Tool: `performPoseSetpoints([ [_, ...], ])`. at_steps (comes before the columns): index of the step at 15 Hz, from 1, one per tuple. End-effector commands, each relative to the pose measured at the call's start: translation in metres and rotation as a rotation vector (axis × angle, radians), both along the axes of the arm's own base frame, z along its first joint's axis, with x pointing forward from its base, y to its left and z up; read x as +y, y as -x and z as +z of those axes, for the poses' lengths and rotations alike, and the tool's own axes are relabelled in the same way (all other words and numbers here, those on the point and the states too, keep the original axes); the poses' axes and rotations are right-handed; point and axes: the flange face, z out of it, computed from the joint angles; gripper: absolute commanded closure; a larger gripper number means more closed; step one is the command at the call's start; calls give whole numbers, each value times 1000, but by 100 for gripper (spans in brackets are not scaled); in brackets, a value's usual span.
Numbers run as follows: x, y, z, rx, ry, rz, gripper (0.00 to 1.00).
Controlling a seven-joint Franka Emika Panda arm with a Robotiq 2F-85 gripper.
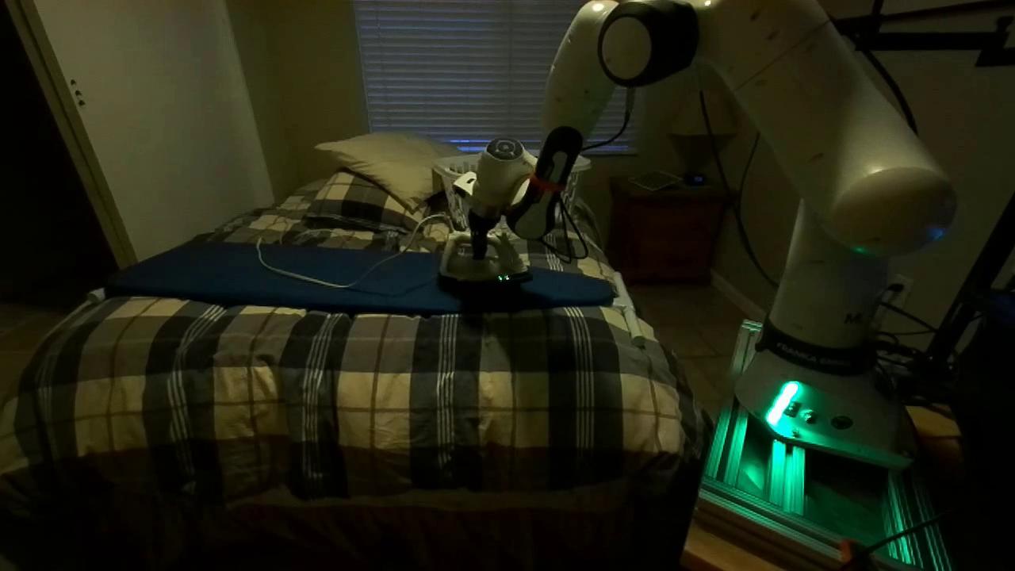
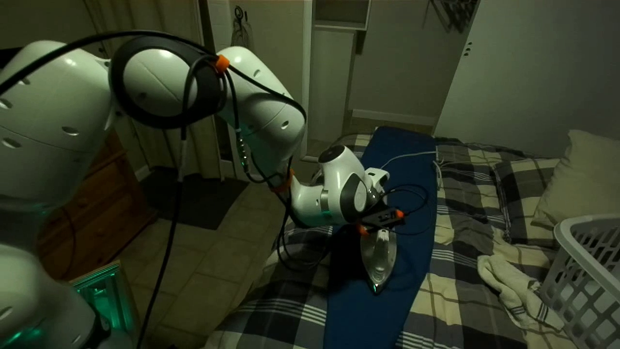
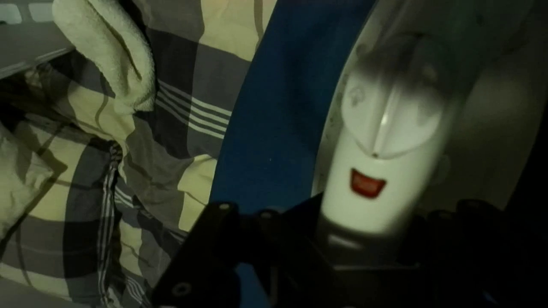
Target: Turn the iron to the left
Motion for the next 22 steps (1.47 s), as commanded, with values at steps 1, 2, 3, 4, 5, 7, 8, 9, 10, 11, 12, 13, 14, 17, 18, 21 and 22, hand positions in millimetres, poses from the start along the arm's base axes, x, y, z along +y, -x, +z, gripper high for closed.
performPoseSetpoints([
  [1, 10, 12, 25, -91, 34, 159, 99],
  [2, 10, 17, 25, -87, 50, 174, 98],
  [3, 10, 19, 24, -81, 55, 167, 73],
  [4, 8, 20, 24, -68, 69, 136, 73],
  [5, 7, 22, 22, -41, 72, 104, 69],
  [7, 8, 26, 18, 9, 87, 57, 55],
  [8, 10, 27, 16, 36, 91, 37, 49],
  [9, 11, 27, 16, 57, 97, 25, 41],
  [10, 12, 27, 19, 69, 102, 15, 34],
  [11, 12, 26, 22, 80, 107, 6, 27],
  [12, 13, 24, 28, 84, 106, -4, 20],
  [13, 13, 23, 33, 88, 106, -14, 14],
  [14, 14, 23, 38, 94, 105, -22, 6],
  [17, 19, 22, 48, 123, 105, -40, 0],
  [18, 21, 21, 49, 136, 104, -46, 0],
  [21, 26, 20, 43, 182, 90, -69, 13],
  [22, 27, 20, 41, 192, 84, -74, 26],
])
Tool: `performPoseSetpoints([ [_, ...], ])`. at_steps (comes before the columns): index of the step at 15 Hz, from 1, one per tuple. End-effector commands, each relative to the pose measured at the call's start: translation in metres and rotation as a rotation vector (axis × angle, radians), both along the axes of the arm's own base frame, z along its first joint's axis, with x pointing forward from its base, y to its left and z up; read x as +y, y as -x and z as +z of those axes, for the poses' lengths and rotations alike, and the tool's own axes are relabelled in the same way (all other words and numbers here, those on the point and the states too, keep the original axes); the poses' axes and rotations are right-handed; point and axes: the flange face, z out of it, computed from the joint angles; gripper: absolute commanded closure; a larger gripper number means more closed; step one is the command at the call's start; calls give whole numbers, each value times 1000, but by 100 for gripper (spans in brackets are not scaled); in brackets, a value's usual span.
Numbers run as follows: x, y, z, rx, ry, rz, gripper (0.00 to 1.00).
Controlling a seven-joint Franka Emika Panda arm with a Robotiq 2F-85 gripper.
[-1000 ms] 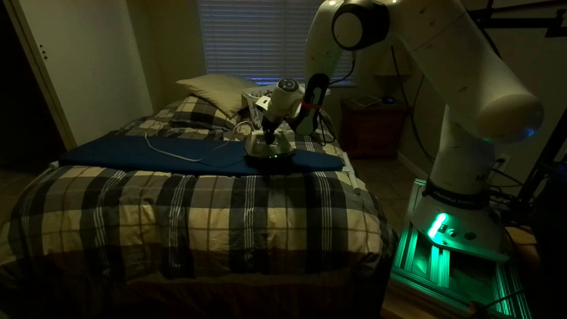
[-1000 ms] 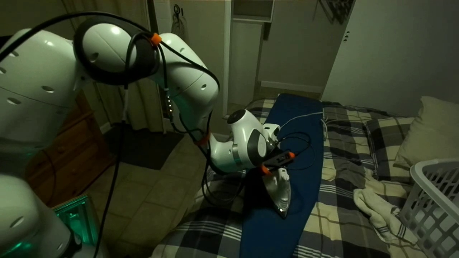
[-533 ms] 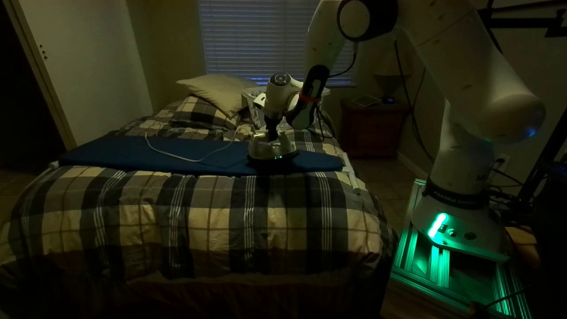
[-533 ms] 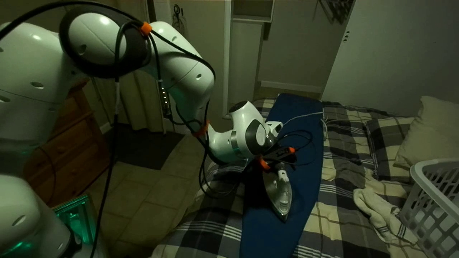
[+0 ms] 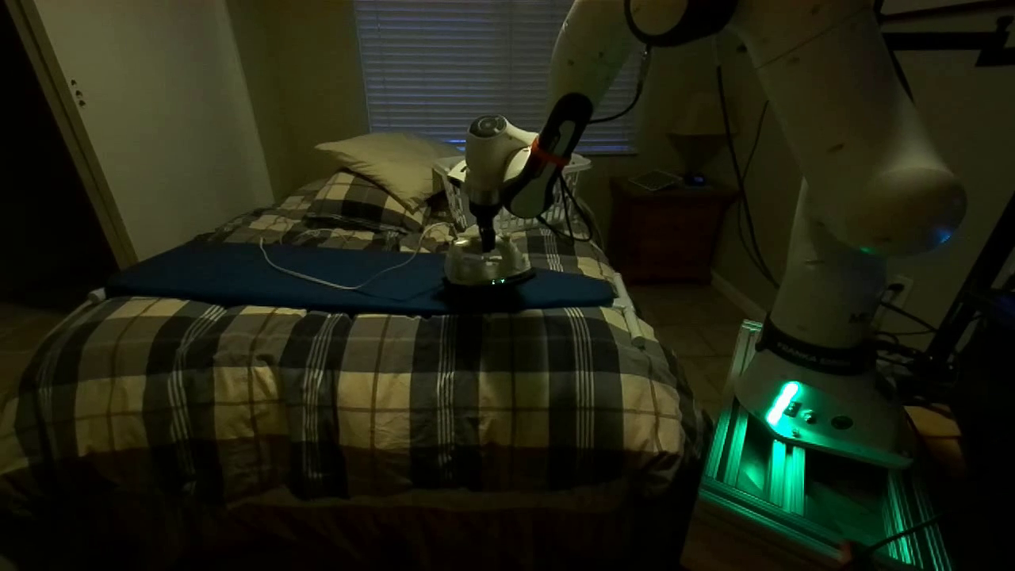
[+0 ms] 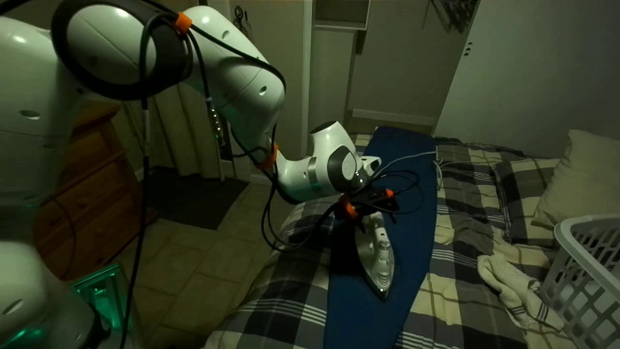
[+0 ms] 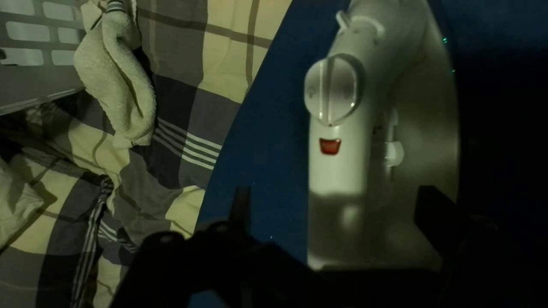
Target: Turn the iron to the left
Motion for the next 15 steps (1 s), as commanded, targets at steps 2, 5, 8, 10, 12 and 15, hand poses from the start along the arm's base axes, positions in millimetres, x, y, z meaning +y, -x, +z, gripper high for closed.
performPoseSetpoints([
  [2, 1, 3, 0, 44, -16, -11, 41],
  [5, -1, 0, 0, 34, -26, -14, 62],
  [8, -6, -5, 4, 7, -15, -3, 84],
  [10, -7, -4, 1, 7, -6, 8, 88],
  [12, -6, -4, -1, 1, -1, 31, 88],
  [15, -3, -2, 2, -38, 9, 139, 88],
])
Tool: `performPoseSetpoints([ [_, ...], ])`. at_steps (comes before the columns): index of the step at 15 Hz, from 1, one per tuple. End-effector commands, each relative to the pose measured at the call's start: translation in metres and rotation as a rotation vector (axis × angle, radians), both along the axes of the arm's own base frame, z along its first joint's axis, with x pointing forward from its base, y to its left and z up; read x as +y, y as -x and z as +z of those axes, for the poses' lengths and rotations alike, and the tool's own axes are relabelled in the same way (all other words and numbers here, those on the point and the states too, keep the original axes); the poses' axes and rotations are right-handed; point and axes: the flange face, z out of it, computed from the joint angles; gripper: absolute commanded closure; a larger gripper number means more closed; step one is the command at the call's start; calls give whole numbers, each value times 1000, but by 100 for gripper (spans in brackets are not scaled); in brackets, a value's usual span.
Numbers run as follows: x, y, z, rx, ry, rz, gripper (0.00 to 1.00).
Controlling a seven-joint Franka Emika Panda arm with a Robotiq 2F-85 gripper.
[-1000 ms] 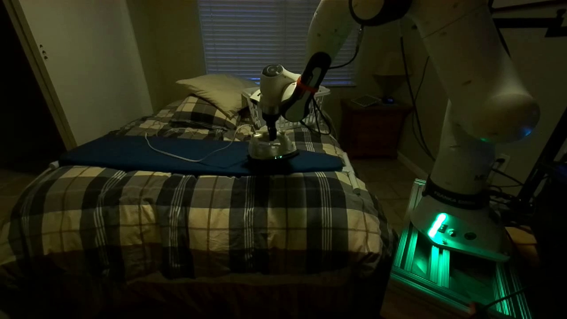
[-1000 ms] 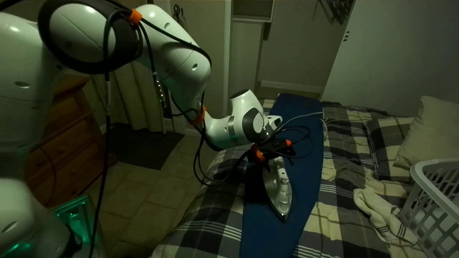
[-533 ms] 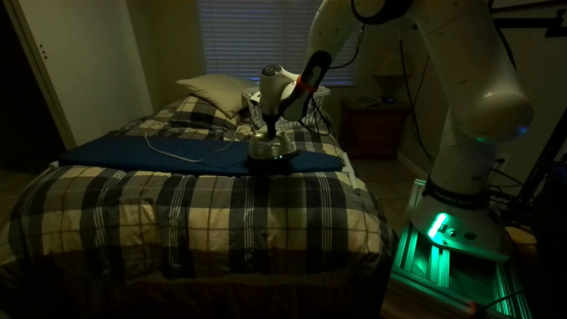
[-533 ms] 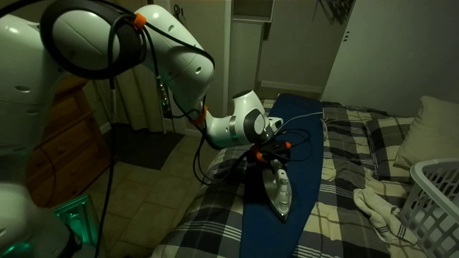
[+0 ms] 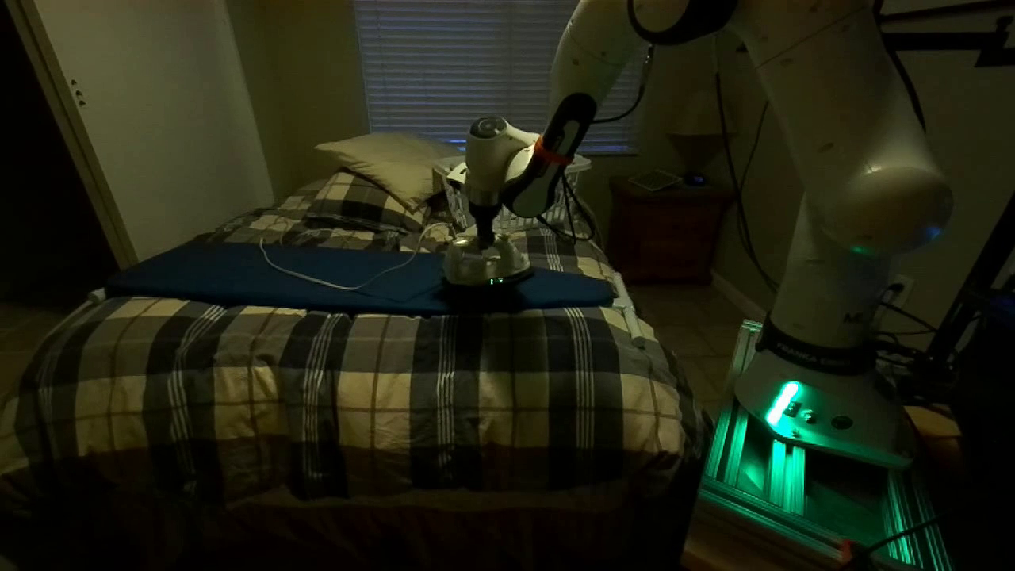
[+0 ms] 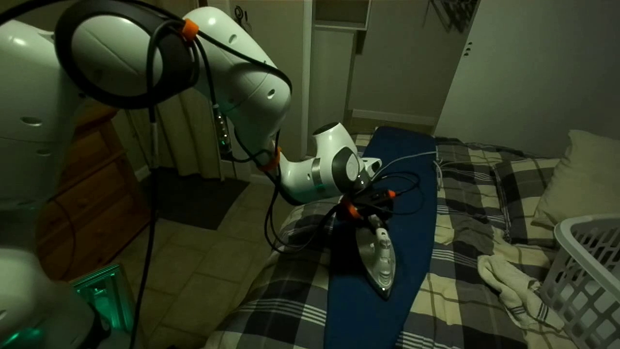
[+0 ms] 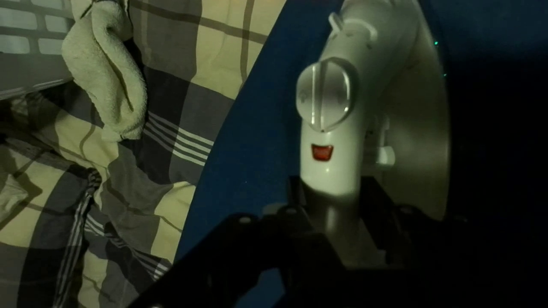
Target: Turn the iron to the left
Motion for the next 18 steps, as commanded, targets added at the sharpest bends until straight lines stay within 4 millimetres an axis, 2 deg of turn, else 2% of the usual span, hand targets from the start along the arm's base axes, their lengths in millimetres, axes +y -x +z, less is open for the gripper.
performPoseSetpoints([
  [1, 0, 1, 6, -74, 17, 149, 88],
  [4, -5, 12, 1, -104, 17, 273, 88],
  [9, -27, 34, -3, -101, 52, 417, 88],
  [10, -31, 35, -2, -99, 66, 424, 88],
  [11, -37, 31, 2, -88, 103, 360, 88],
  [12, -30, 31, -10, -96, 48, 372, 88],
  [13, -33, 32, -11, -90, 58, 366, 63],
  [18, -33, 31, -12, -90, 56, 367, 63],
])
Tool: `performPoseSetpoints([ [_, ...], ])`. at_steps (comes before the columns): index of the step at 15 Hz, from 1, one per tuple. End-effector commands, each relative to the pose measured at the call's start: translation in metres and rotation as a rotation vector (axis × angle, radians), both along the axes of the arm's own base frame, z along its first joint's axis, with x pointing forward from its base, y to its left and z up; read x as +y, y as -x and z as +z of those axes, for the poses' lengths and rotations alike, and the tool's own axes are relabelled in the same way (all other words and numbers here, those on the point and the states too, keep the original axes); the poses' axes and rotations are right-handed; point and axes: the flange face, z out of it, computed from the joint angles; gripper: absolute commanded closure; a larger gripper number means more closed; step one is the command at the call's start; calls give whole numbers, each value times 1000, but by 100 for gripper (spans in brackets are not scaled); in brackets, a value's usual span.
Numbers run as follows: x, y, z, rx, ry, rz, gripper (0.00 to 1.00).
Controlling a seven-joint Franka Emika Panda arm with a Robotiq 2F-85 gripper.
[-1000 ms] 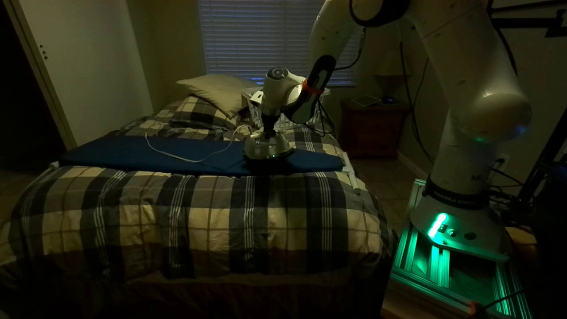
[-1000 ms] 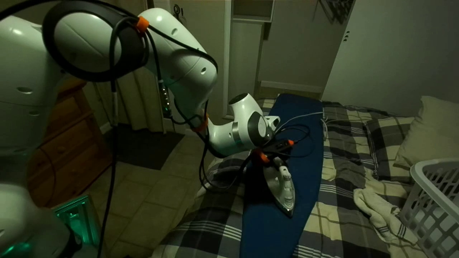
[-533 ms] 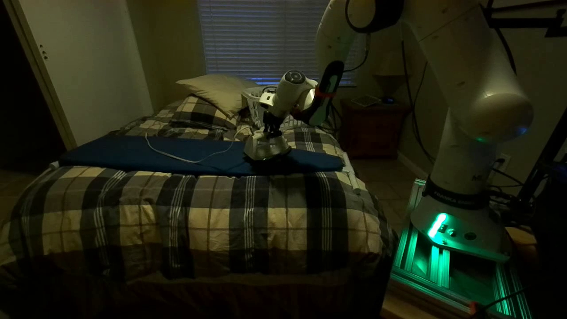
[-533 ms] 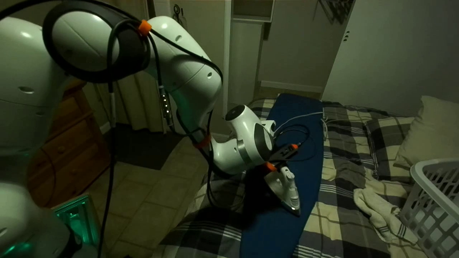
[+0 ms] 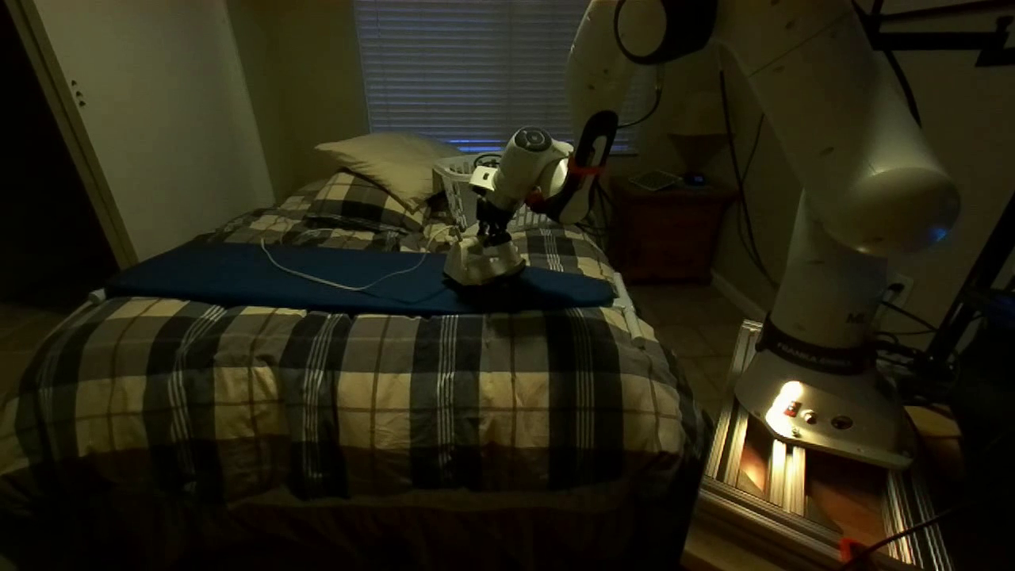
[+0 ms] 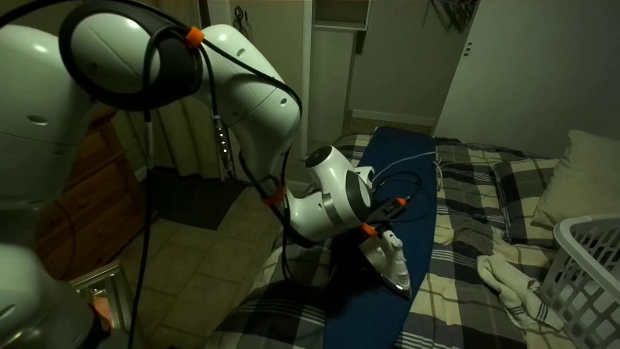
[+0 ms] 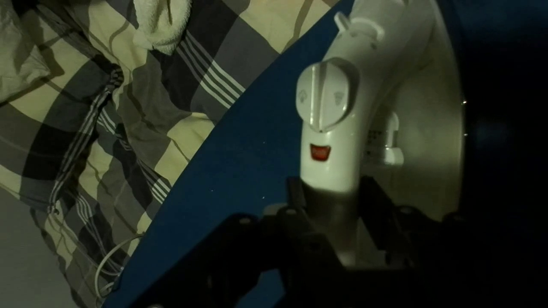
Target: Turn the iron to the left
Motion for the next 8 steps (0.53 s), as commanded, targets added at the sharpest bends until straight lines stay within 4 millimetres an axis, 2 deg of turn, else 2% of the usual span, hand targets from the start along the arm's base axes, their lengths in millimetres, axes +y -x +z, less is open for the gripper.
performPoseSetpoints([
  [1, 1, 3, 2, -3, 13, 67, 88],
  [2, -1, 0, 9, -19, 42, 124, 88],
  [8, -12, 38, 3, 19, 58, 423, 88],
])
